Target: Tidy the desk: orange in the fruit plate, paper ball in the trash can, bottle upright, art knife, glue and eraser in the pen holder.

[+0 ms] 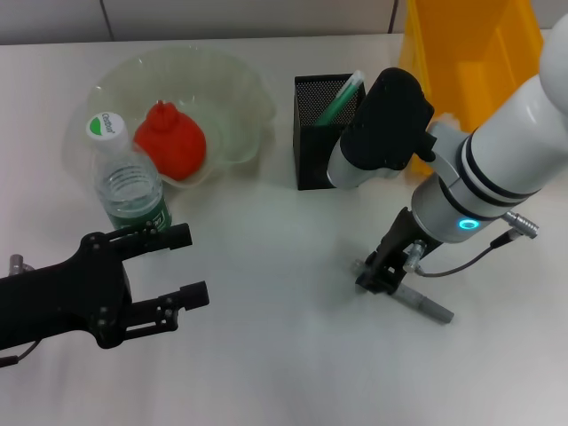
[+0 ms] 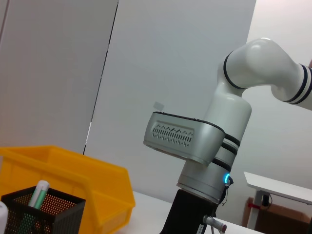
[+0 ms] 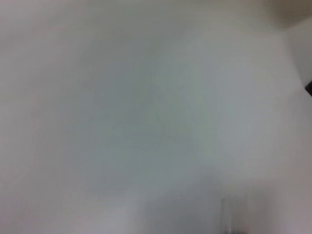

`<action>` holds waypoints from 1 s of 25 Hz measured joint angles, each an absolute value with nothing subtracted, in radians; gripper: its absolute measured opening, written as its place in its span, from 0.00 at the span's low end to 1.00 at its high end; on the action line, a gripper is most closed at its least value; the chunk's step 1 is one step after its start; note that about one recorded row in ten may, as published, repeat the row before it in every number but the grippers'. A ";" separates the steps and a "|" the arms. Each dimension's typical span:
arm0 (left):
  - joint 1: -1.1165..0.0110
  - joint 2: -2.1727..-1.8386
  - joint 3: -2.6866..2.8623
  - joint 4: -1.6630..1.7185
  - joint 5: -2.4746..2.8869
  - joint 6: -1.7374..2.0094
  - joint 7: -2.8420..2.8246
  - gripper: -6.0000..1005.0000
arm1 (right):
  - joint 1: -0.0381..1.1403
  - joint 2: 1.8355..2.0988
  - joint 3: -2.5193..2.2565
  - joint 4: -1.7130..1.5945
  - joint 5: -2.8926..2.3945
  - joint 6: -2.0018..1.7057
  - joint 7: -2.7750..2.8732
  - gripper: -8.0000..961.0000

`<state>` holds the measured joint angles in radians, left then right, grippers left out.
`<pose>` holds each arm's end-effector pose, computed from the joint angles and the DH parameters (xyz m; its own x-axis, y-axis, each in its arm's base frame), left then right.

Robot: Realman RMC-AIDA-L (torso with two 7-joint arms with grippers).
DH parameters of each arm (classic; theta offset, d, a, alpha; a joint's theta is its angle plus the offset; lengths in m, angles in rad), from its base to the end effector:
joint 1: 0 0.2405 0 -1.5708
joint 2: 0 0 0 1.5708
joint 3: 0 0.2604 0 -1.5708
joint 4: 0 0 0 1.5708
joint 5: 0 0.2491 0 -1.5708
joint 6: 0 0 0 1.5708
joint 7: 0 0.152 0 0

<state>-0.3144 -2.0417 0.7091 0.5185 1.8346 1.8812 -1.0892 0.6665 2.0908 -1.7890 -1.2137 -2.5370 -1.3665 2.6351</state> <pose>-0.3222 0.2626 -0.0013 0.6780 0.2361 0.6961 0.3600 -0.9323 -0.0345 0.1507 0.3678 -0.1074 0.7926 -0.4740 0.3835 -0.3649 -0.8727 -0.3244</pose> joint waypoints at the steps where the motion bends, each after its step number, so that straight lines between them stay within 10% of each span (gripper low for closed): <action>1: -0.314 -2.042 0.708 0.518 1.835 1.881 -1.089 0.75 | 0.666 2.091 -1.789 -1.216 -2.537 -1.367 2.635 0.41; 5: -0.312 -2.042 0.707 0.518 1.835 1.882 -1.089 0.75 | 0.661 2.091 -1.781 -1.229 -2.537 -1.376 2.635 0.24; 16: -0.309 -2.040 0.707 0.518 1.834 1.883 -1.089 0.75 | 0.558 2.082 -1.310 -1.347 -2.184 -1.481 2.440 0.15; 25: -0.329 -2.046 0.709 0.519 1.832 1.884 -1.089 0.75 | 0.637 2.063 -0.872 -0.646 -1.515 -1.466 1.687 0.15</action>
